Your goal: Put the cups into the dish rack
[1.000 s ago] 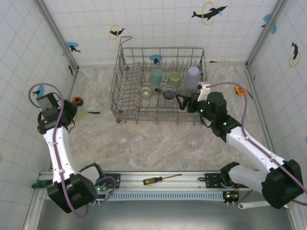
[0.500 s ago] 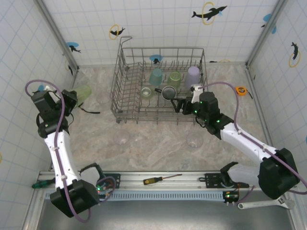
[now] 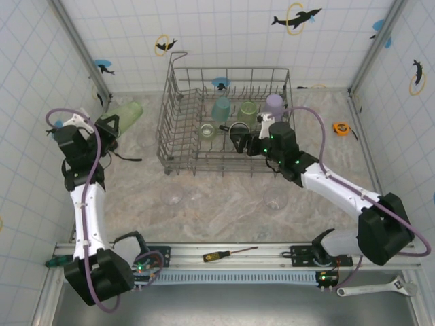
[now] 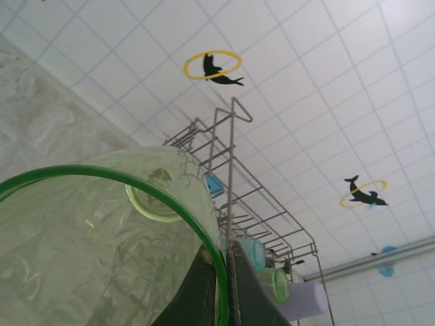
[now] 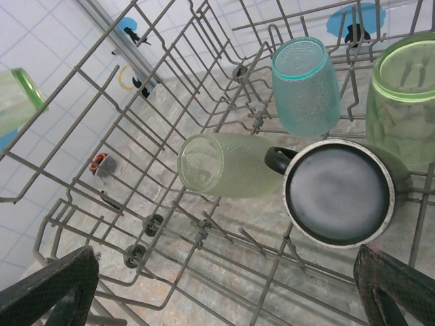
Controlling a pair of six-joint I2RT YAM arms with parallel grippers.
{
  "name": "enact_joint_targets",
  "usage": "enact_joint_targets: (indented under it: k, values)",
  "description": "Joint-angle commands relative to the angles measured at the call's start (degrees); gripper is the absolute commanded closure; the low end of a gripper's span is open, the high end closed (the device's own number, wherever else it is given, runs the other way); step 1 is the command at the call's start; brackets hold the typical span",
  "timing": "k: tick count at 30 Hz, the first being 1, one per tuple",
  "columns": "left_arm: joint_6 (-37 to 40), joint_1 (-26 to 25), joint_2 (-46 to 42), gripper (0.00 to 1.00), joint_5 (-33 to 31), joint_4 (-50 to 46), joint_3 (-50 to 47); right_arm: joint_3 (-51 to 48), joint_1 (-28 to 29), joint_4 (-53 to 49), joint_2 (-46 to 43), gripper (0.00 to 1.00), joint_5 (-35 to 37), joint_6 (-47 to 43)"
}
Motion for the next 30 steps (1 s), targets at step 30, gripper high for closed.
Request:
enact_joint_targets:
  k: [30]
  values:
    - [0.5, -23.8, 16.9, 1.00, 7.4, 22.3, 11.9, 7.7, -6.3, 12.7, 8.8, 0.00, -11.5, 14.4]
